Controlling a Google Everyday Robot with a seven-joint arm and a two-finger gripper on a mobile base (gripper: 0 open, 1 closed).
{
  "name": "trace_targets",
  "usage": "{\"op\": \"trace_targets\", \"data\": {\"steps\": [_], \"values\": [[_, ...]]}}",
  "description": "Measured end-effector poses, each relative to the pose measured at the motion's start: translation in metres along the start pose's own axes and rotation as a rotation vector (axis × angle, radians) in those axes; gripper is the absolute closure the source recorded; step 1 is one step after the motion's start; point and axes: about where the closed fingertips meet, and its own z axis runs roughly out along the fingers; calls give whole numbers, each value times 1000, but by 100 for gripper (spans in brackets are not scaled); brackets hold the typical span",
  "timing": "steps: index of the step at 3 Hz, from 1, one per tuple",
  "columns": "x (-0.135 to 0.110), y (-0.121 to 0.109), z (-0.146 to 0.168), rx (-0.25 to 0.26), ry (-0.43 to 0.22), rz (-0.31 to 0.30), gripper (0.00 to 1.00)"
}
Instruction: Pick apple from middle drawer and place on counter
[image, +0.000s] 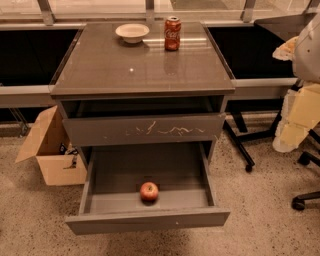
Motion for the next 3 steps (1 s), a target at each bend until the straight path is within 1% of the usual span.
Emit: {"op": "trace_targets", "data": {"steps": [1,2,3], "values": [[0,0,0,0,0,0,0],[-11,2,17,-42,-58,-7,0],[-29,4,46,-115,-168,-4,0]]}}
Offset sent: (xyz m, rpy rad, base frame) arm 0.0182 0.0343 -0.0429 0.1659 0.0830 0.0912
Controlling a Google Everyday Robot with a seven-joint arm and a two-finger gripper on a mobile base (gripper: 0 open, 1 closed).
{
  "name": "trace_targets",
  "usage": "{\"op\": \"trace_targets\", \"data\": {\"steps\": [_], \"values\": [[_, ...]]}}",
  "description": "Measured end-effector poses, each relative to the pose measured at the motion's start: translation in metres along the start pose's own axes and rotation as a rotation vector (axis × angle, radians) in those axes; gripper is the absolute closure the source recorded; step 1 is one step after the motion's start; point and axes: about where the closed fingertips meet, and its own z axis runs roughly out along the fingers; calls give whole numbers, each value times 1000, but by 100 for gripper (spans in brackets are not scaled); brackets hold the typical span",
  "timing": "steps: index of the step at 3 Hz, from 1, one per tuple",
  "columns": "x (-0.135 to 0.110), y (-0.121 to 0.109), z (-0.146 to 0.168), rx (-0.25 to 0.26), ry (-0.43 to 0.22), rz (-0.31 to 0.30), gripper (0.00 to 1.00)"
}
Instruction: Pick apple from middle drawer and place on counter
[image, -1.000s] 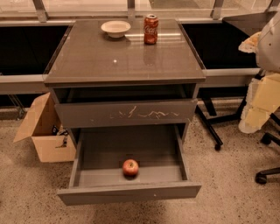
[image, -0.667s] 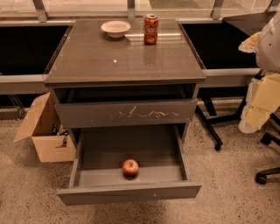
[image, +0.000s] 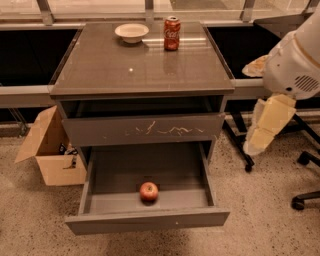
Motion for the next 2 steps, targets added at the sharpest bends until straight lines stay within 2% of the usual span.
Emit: {"op": "trace_targets", "data": {"steps": [1,2], "values": [[-15,0,33,-84,-127,18,0],[-22,2,37,-106,-162,25,0]]}}
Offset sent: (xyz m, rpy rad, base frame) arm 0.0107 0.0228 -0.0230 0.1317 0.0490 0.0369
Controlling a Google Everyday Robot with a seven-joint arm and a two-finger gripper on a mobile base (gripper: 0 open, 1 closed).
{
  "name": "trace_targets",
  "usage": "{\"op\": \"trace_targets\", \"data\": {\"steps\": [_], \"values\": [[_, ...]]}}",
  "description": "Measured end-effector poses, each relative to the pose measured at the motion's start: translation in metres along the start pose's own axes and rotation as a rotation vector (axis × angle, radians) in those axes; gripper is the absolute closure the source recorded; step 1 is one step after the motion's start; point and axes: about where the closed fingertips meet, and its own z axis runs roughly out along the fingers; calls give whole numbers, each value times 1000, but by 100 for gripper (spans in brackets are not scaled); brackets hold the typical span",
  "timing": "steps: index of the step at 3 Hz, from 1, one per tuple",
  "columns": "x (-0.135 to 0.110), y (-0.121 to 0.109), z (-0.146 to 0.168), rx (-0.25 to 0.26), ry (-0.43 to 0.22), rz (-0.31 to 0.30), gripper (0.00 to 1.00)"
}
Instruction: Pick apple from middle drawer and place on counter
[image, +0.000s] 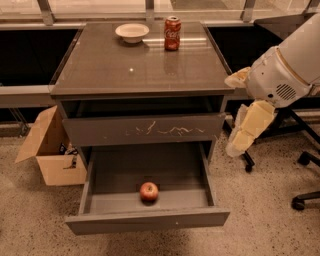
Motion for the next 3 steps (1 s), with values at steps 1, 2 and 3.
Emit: {"op": "trace_targets", "data": {"steps": [1,2,3], "values": [[0,0,5,-7,-4,-4,0],[2,3,30,-41,-20,-22,0],[4,12,71,-87,-89,-52,0]]}}
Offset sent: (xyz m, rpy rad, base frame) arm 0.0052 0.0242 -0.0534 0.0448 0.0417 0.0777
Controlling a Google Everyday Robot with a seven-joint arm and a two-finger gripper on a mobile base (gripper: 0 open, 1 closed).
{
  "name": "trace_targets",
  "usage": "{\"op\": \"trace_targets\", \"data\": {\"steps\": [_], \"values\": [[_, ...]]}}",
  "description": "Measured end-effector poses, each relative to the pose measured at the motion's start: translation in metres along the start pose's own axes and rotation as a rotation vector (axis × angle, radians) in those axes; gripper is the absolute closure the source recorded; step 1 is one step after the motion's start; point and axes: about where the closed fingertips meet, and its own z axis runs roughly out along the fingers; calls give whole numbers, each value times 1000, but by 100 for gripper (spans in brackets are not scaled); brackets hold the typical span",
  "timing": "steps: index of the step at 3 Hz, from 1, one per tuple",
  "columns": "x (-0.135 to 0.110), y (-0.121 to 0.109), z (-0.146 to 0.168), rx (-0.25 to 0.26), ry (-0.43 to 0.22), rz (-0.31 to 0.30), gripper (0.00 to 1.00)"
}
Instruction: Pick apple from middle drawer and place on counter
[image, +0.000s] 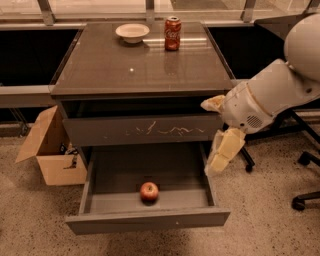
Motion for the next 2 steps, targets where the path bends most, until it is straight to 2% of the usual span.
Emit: {"op": "trace_targets", "data": {"steps": [2], "values": [[12,7,71,-24,-155,-50,0]]}}
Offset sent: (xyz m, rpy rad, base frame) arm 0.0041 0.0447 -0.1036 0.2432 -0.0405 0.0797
